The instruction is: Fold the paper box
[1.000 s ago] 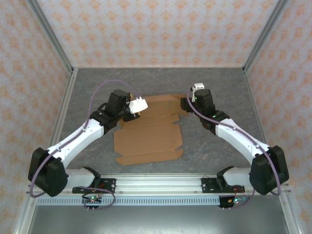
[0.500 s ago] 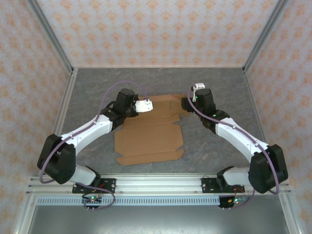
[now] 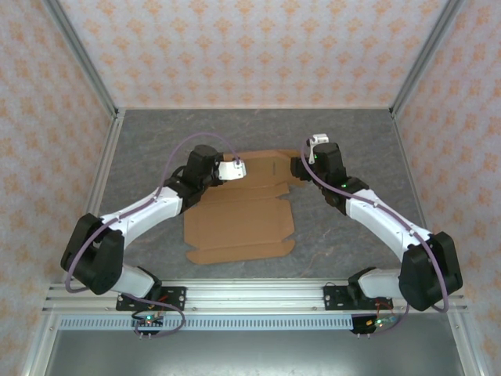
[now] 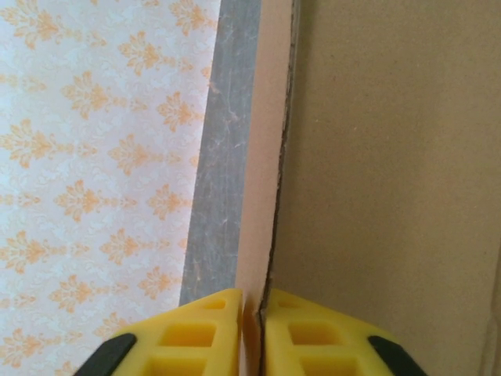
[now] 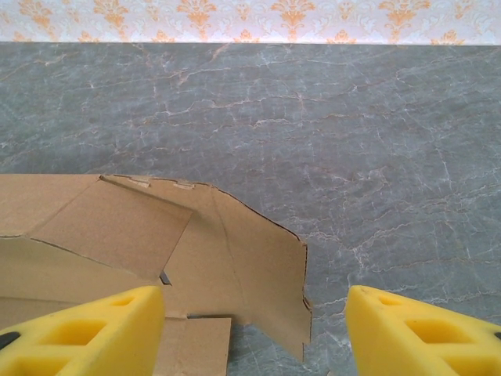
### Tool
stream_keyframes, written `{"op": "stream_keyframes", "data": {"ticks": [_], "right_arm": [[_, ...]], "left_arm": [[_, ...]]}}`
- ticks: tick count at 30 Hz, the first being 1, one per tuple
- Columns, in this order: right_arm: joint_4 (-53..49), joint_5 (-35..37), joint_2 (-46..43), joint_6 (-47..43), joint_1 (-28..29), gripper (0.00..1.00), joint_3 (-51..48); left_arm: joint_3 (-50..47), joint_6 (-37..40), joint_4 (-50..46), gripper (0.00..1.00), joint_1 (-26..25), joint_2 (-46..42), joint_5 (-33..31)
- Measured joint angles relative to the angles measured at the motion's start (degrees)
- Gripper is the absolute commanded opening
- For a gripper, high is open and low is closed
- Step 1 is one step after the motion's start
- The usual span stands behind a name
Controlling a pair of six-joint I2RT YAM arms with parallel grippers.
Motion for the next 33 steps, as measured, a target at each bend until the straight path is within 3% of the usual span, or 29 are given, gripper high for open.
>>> {"op": "stream_keyframes", "data": {"ticks": [12, 21, 33], "right_arm": [[-0.24, 0.02, 0.00, 1.07, 0.00, 0.64, 0.00], [-1.70, -0.15, 0.11, 2.32, -0.20, 0.65, 1.01], [-2.84, -6.21, 1.95, 5.79, -5.44, 0.65, 5.25]], "left_arm": [[-6.19, 4.83, 11.56, 0.00, -1.51, 0.09, -4.96], [-9.60, 9.73, 20.90, 0.00, -1.77, 0.33, -8.37], [-11.63, 13.20, 31.76, 0.00, -1.77, 5.27, -10.32]]}}
